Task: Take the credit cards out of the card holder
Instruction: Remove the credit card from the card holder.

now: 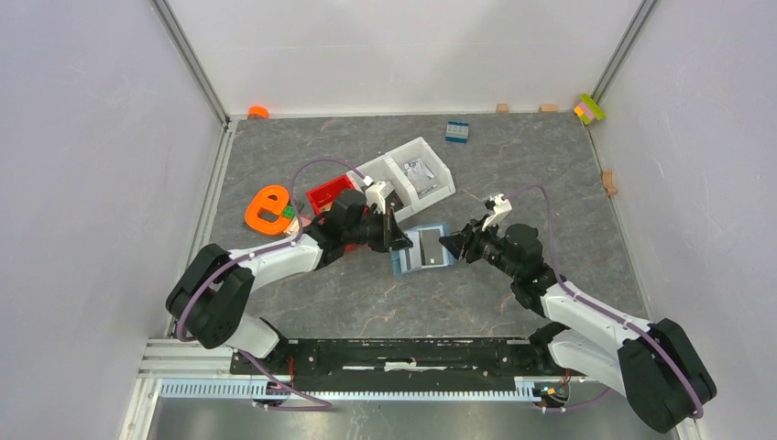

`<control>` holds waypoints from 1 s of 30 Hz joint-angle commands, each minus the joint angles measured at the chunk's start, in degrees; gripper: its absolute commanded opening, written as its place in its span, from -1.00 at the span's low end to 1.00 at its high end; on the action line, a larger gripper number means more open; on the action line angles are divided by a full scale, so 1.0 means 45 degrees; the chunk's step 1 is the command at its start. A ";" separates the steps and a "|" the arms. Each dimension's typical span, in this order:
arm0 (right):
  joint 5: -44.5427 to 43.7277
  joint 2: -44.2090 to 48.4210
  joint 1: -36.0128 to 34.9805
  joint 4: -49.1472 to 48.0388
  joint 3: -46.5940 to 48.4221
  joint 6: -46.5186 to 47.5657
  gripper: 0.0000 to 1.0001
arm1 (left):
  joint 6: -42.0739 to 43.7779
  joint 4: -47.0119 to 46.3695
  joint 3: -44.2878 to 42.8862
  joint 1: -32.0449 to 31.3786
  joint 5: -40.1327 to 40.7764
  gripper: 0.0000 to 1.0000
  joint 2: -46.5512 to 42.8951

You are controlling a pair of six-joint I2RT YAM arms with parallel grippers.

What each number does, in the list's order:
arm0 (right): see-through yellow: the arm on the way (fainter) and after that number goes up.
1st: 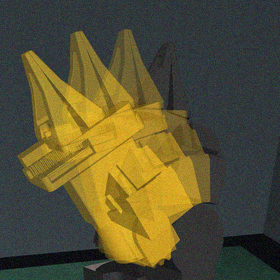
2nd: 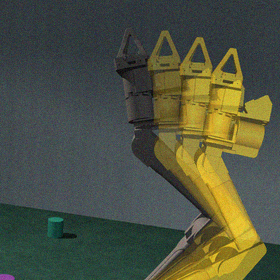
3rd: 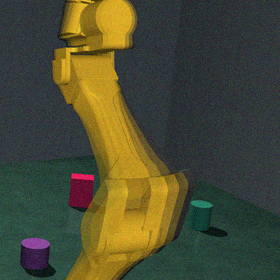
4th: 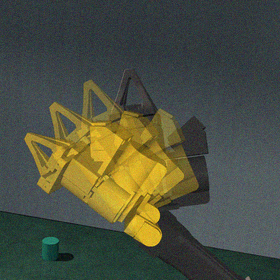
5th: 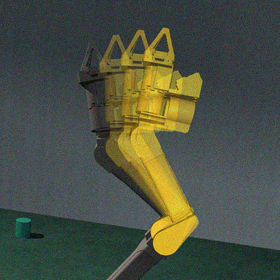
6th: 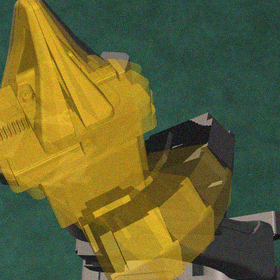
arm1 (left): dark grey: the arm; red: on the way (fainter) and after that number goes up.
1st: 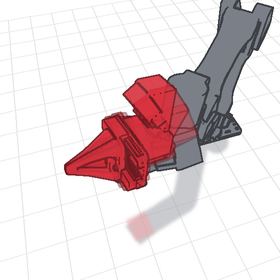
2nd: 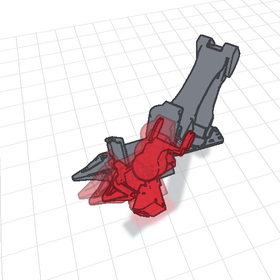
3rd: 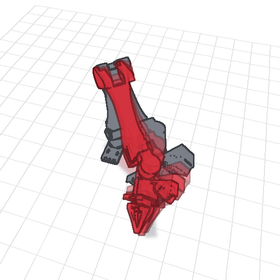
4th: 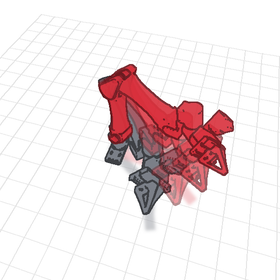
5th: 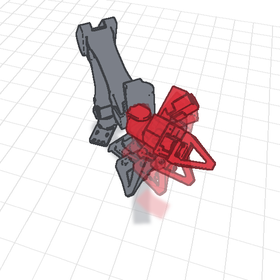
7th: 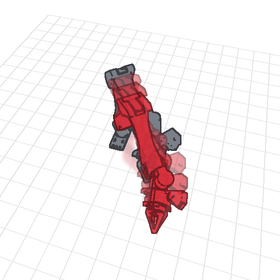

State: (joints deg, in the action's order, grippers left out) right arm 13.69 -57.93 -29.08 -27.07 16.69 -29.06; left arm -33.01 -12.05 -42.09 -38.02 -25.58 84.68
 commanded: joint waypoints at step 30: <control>0.4323 -0.1101 0.0273 -0.3608 -0.0025 -0.1312 -0.23 | -0.2173 -0.5611 0.1745 0.0441 -0.2608 -0.90 -0.1449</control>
State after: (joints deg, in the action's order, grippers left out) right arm 27.51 -63.00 -29.69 -36.23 16.69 -31.16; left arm -38.94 -29.32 -34.52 -36.07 -33.47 80.75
